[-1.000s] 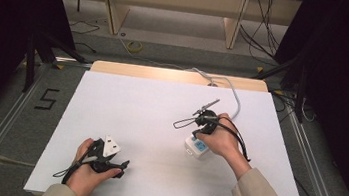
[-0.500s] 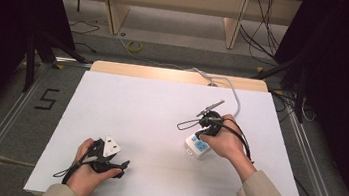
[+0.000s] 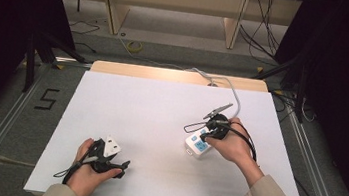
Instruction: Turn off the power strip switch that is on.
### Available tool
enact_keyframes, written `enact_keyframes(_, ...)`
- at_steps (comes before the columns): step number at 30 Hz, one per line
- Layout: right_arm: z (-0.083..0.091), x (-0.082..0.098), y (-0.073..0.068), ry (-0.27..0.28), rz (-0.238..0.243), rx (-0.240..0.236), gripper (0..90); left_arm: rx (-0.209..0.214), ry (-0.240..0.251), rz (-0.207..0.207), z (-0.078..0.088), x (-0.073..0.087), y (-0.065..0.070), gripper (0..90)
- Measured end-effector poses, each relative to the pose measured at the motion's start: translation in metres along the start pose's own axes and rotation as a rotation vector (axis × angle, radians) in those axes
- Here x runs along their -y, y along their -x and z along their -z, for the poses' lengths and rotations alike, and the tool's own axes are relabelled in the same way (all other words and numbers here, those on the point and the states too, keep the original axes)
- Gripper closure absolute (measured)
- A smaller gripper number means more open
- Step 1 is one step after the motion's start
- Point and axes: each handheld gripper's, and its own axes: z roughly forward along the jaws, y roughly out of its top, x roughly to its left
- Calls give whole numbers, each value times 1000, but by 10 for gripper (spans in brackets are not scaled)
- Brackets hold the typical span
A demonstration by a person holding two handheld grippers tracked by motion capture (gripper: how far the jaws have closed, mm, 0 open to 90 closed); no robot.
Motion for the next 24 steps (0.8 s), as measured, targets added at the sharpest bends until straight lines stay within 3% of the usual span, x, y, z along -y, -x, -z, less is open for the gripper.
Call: enact_keyframes(24, 14, 30, 9, 12, -22, -1, 863, -1, -2, 0, 0, 0, 0, 196)
